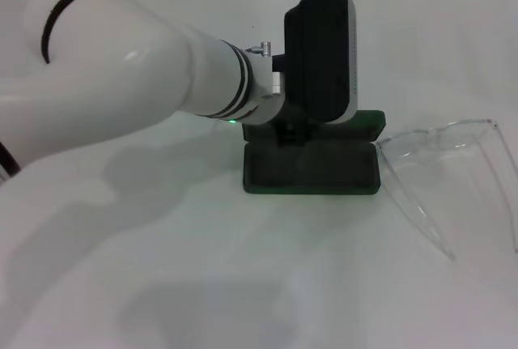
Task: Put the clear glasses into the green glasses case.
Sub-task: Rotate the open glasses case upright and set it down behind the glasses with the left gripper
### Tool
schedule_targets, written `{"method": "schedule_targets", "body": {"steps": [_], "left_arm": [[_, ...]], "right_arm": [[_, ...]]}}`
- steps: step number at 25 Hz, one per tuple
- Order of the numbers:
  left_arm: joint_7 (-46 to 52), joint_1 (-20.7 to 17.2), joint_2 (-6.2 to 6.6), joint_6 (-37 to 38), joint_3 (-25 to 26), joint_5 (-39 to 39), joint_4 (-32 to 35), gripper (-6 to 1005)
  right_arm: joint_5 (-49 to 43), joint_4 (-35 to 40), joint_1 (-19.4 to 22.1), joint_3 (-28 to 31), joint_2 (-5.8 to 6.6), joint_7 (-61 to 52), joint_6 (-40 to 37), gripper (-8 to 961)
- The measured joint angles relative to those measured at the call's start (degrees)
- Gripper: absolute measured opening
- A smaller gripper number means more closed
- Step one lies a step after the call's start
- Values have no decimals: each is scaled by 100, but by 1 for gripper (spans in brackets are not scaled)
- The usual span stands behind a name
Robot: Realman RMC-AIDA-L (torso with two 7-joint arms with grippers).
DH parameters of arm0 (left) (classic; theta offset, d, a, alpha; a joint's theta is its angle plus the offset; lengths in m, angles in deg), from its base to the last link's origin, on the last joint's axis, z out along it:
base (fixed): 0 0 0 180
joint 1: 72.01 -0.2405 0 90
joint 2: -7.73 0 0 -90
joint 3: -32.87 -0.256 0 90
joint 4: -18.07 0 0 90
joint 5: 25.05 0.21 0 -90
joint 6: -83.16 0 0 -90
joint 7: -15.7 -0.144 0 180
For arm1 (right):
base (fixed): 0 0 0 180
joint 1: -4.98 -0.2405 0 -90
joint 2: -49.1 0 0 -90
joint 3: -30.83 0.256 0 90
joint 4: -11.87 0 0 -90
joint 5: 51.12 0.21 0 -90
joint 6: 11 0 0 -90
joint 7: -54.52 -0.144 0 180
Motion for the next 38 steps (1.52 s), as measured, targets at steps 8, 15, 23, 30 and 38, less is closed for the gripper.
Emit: {"method": "schedule_targets", "body": {"steps": [8, 15, 23, 30, 38], "left_arm": [[26, -11, 4, 120, 30, -35, 148, 402], [22, -18, 6, 333, 166, -130, 180, 411], [-4, -105, 9, 264, 182, -255, 80, 412], [-5, -147, 9, 253, 182, -326, -3, 413], [-6, -202, 8, 299, 141, -342, 65, 414]], "right_arm": [[0, -3, 0, 0, 0, 9, 2, 732], [5, -12, -7, 5, 0, 14, -7, 733], [9, -59, -17, 9, -1, 76, -7, 733], [2, -79, -11, 9, -8, 76, -15, 732], [-5, -79, 0, 9, -9, 76, -50, 732]]}}
